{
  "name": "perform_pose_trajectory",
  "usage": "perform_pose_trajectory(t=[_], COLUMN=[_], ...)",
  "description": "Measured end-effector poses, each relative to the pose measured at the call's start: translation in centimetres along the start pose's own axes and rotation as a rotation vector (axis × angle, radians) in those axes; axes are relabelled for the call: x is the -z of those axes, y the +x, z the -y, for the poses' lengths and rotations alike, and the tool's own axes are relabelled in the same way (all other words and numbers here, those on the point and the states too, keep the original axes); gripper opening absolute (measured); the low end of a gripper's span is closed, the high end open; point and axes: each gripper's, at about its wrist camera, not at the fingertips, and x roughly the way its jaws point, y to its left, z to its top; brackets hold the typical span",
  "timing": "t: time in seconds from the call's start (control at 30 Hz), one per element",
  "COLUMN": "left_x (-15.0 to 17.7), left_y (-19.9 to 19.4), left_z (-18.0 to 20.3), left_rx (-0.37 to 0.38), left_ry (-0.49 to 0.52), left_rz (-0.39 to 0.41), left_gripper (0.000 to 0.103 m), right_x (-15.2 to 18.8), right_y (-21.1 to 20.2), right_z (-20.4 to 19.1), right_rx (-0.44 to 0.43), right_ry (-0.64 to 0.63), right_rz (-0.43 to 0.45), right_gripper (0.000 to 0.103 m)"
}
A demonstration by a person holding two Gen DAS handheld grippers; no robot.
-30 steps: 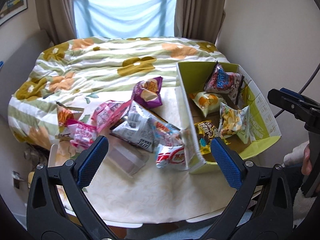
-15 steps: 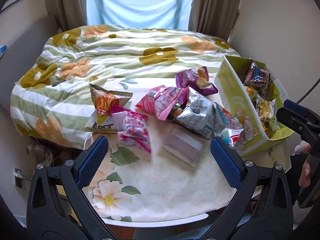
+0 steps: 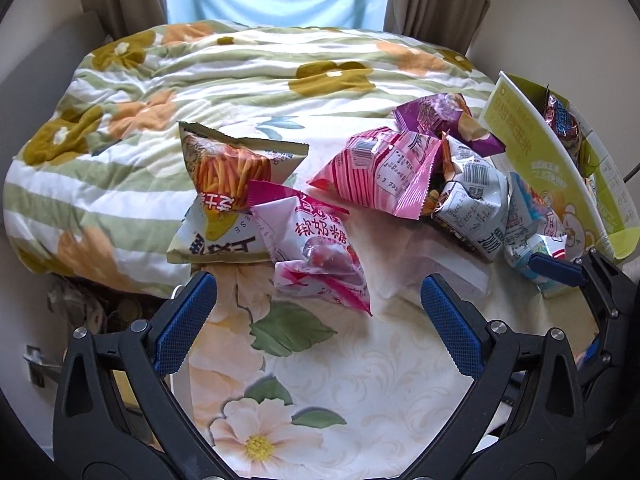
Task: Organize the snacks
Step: 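Move both tools back over the remaining snacks, then grasp the pink strawberry candy bag with the left tool while the right tool grasps the white packet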
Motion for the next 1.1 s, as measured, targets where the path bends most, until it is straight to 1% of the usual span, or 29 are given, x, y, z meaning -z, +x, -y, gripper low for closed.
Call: perform_pose_trajectory(t=[0.1, 0.27, 0.4, 0.5, 0.53, 0.6, 0.7, 0.73, 0.77, 0.8, 0.87, 1.0, 1.1], left_x=[-0.3, -0.9, -1.3, -1.5, -1.5, -1.5, -1.1, -1.1, -1.0, -0.9, -0.9, -0.8, -0.7], left_y=[1.8, 4.6, 6.5, 7.6, 8.0, 8.8, 9.4, 9.6, 9.7, 9.9, 10.1, 9.9, 9.7], left_z=[0.1, 0.7, 1.2, 1.8, 2.0, 2.3, 2.5, 2.5, 2.5, 2.4, 2.3, 2.4, 2.5], left_rx=[-0.015, -0.068, -0.098, -0.122, -0.130, -0.154, -0.163, -0.169, -0.173, -0.174, -0.177, -0.181, -0.167], left_ry=[-0.009, -0.008, -0.015, -0.007, -0.002, 0.005, -0.003, -0.006, -0.009, -0.012, -0.015, -0.005, -0.001], left_rz=[-0.014, -0.050, -0.079, -0.096, -0.103, -0.124, -0.142, -0.145, -0.151, -0.159, -0.165, -0.159, -0.165], left_gripper=[0.101, 0.101, 0.097, 0.095, 0.092, 0.091, 0.089, 0.085, 0.076, 0.072, 0.068, 0.062, 0.059], right_x=[0.7, 0.9, 0.7, 0.5, 0.5, 0.4, 0.4, 0.4, 0.4, 0.5, 0.7, 0.9, 0.8], right_y=[2.3, 4.7, 5.5, 6.0, 6.2, 6.4, 6.8, 6.8, 6.9, 6.8, 6.8, 7.0, 7.2], right_z=[-0.7, -0.4, -0.2, 0.9, 1.2, 1.6, 1.6, 1.5, 1.4, 1.3, 1.2, 0.9, 1.0], right_rx=[0.011, 0.005, 0.024, 0.018, 0.015, 0.006, 0.001, -0.003, -0.007, -0.011, -0.016, -0.003, -0.001], right_ry=[-0.063, -0.103, -0.161, -0.153, -0.153, -0.160, -0.190, -0.203, -0.215, -0.224, -0.239, -0.266, -0.269], right_rz=[-0.041, -0.073, -0.084, -0.106, -0.114, -0.122, -0.137, -0.139, -0.142, -0.145, -0.148, -0.157, -0.168], right_gripper=[0.102, 0.100, 0.098, 0.094, 0.092, 0.091, 0.087, 0.087, 0.087, 0.086, 0.086, 0.077, 0.076])
